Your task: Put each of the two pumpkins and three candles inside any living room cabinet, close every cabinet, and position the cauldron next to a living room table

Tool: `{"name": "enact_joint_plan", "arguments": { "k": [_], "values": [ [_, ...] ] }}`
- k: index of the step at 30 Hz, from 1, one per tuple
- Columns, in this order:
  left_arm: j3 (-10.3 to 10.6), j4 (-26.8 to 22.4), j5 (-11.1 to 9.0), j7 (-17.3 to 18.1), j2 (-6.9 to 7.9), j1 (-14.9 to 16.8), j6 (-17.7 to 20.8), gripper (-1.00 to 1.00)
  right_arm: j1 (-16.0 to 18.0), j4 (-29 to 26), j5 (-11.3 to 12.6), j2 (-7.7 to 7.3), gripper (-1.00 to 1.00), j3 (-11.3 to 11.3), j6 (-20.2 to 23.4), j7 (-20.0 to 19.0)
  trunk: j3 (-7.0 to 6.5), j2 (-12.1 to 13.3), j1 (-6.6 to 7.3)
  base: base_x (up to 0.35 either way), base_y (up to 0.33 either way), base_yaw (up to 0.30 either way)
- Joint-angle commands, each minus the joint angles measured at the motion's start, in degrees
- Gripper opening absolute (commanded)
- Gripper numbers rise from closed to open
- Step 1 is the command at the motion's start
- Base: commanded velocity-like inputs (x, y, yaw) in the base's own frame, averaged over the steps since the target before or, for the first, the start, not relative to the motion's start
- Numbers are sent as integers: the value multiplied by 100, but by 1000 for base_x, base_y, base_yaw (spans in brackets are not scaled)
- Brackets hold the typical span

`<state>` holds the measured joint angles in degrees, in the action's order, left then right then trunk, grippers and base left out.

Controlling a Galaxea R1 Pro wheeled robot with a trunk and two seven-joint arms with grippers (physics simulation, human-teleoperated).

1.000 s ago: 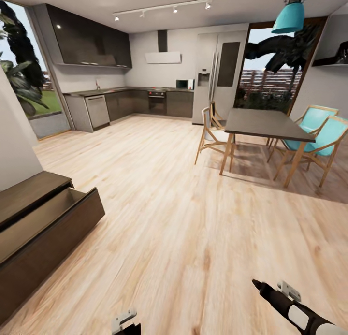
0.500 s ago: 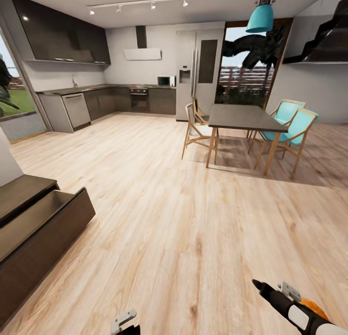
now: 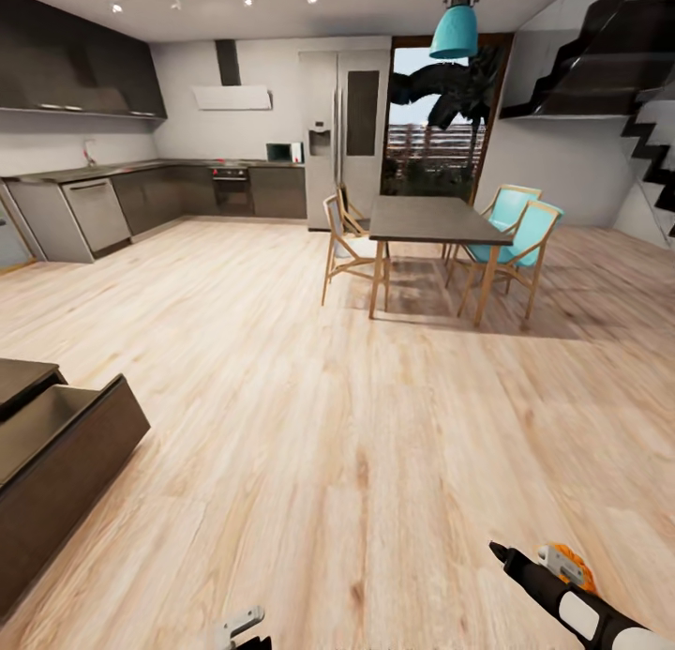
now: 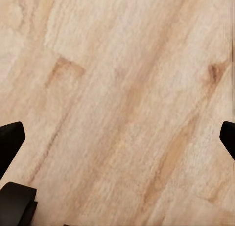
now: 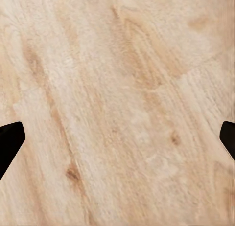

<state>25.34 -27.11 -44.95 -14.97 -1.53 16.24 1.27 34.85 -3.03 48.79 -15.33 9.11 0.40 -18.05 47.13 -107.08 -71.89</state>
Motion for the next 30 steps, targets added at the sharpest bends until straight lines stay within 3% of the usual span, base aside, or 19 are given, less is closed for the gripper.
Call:
{"name": "enact_joint_plan", "arguments": {
  "k": [1,24,30],
  "values": [
    [40,-14,-35,-50,5,2,13,100,4,4,60,0,100,47,4,-19,10,-2,1,0,0,-245],
    [56,-8,-49,-49,0,2,13,100,4,4,60,-2,100,47,-5,-6,132,-2,1,1,0,-245],
    [59,-5,-62,-51,13,2,13,100,4,107,60,1,100,51,-199,-6,165,-2,1,182,0,-245]
  ]
}}
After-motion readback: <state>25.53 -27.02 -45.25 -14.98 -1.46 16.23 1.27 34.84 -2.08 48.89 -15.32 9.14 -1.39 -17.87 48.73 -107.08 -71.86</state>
